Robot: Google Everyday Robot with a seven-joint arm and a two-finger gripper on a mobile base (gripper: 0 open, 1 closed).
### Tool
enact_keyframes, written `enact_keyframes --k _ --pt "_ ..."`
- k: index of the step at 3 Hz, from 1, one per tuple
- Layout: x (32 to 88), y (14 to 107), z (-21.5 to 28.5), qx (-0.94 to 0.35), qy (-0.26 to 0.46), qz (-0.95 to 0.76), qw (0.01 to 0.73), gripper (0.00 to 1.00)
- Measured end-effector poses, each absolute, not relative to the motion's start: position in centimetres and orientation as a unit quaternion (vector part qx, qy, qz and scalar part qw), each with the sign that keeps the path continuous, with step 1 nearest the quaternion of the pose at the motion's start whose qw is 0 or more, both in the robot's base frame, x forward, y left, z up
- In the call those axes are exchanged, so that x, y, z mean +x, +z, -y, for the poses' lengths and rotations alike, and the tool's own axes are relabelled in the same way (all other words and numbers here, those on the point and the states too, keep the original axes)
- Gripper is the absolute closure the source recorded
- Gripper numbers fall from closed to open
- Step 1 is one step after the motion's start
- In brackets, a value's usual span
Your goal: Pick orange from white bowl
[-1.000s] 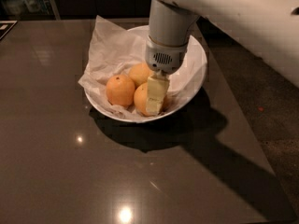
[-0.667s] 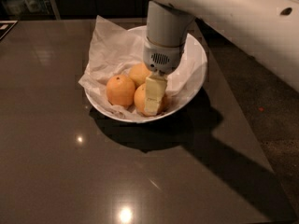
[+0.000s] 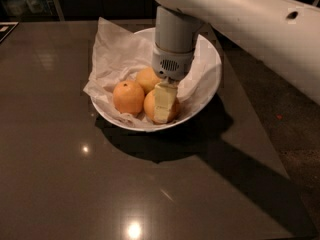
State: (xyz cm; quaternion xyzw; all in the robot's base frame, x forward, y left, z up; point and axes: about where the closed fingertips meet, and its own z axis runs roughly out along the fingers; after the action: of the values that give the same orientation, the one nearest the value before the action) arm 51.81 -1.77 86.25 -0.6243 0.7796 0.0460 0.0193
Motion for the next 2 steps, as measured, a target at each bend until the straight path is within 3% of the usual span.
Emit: enact_keyframes --k 2 --pt "51.85 86.55 1.6 -0.626 0.045 -0.778 0.033 0.91"
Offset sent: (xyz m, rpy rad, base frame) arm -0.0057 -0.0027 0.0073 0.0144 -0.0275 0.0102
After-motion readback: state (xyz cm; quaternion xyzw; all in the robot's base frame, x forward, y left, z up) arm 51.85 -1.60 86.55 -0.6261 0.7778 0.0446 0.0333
